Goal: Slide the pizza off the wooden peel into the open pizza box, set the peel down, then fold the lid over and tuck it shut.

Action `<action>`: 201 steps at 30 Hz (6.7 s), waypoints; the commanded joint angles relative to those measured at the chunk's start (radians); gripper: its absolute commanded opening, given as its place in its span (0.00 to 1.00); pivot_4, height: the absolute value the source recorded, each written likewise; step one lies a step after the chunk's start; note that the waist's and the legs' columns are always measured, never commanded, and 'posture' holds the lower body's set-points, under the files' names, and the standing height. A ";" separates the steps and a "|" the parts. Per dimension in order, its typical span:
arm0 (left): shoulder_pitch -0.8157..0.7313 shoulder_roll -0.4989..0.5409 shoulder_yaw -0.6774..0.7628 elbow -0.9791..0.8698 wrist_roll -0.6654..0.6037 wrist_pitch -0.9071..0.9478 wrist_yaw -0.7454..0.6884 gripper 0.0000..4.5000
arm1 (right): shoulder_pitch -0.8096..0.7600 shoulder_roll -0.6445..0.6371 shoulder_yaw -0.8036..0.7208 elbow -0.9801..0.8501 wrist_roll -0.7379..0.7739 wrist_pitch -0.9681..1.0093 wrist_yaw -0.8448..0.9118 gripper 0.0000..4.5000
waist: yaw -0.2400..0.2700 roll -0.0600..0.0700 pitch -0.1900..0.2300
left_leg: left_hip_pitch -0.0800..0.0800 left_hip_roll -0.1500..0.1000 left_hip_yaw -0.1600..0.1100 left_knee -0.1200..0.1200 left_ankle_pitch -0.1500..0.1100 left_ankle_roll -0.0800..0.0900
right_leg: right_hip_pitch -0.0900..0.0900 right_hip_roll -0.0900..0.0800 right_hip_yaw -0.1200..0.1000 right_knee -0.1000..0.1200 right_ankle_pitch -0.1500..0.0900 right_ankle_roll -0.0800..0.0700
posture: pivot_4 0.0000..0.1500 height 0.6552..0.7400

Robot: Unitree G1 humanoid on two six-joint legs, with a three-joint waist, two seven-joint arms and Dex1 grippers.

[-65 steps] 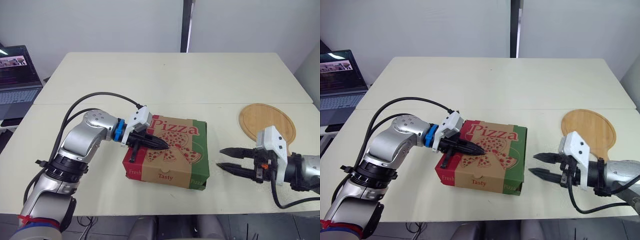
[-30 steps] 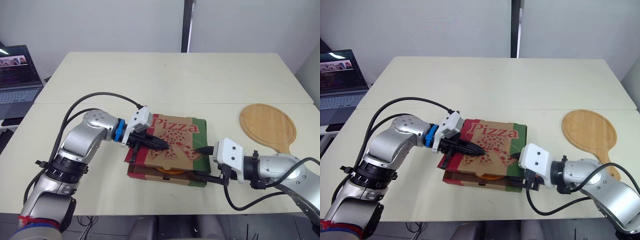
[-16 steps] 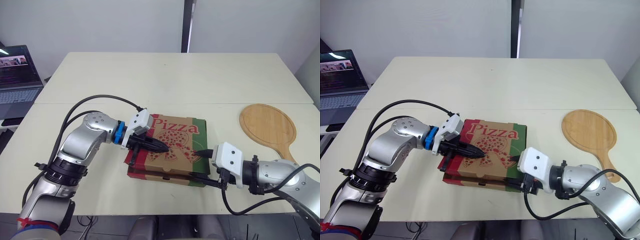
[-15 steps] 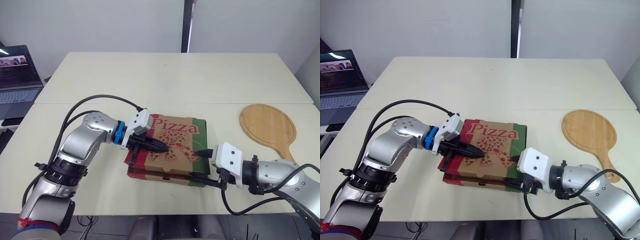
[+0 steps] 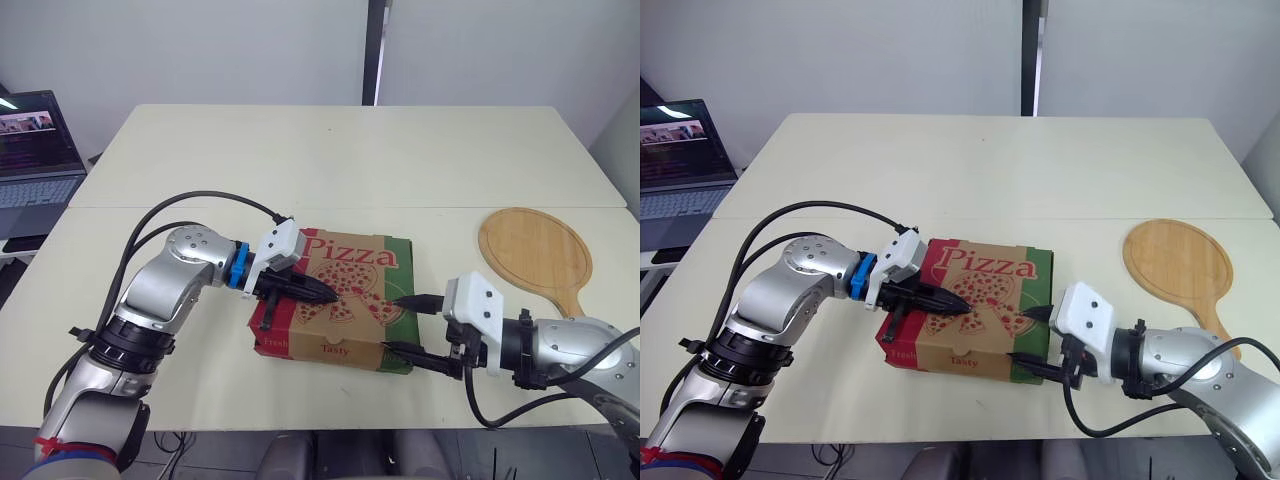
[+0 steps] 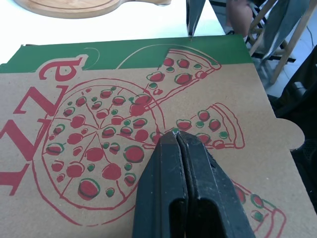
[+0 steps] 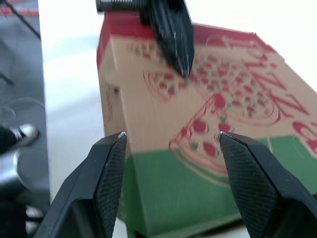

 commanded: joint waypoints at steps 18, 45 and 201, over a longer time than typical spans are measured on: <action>-0.048 0.143 0.182 0.092 -0.023 0.016 0.009 0.00 | -0.141 0.033 0.254 0.073 -0.204 -0.058 -0.011 0.00 | -0.011 0.000 0.000 | 0.001 0.000 0.000 -0.001 0.000 0.000 | -0.001 0.001 0.000 0.000 0.000 0.000 | 1.00 0.94; 0.148 0.276 0.167 0.038 0.057 -0.054 -0.058 0.00 | -0.163 0.042 0.256 0.087 -0.217 -0.054 0.028 0.00 | -0.022 0.000 0.000 | -0.001 0.000 -0.001 -0.002 -0.001 0.002 | -0.002 0.001 -0.001 0.000 -0.001 -0.001 | 1.00 0.94; 0.305 0.135 0.302 -0.114 -0.067 0.066 0.248 0.00 | -0.077 0.181 0.231 0.238 -0.516 -0.313 0.097 0.00 | -0.019 0.000 -0.002 | 0.008 0.001 -0.003 -0.003 -0.002 0.003 | 0.008 0.001 -0.001 -0.001 -0.001 -0.001 | 1.00 0.94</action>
